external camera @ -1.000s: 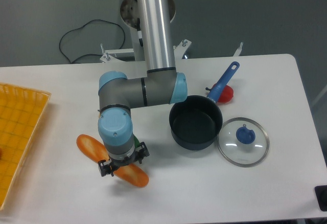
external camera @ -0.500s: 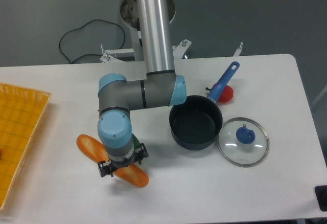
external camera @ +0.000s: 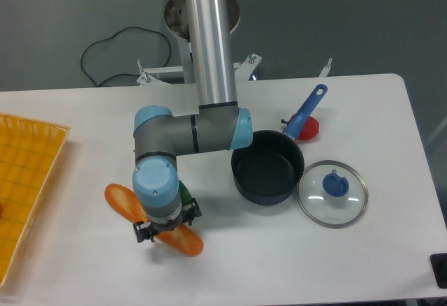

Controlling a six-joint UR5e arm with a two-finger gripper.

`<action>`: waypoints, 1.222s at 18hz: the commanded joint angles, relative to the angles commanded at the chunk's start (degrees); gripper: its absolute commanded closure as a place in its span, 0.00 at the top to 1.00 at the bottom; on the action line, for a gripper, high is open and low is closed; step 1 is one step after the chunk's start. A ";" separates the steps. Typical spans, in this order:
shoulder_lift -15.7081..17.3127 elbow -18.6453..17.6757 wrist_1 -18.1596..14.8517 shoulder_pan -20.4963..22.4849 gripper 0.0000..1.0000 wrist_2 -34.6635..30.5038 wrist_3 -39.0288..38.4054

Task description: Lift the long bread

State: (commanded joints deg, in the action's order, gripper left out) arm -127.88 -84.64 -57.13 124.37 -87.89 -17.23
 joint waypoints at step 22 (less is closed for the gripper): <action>1.40 0.09 -0.09 -0.26 0.36 0.26 -0.18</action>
State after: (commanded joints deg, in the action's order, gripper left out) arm -126.48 -84.55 -57.22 124.10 -87.63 -17.40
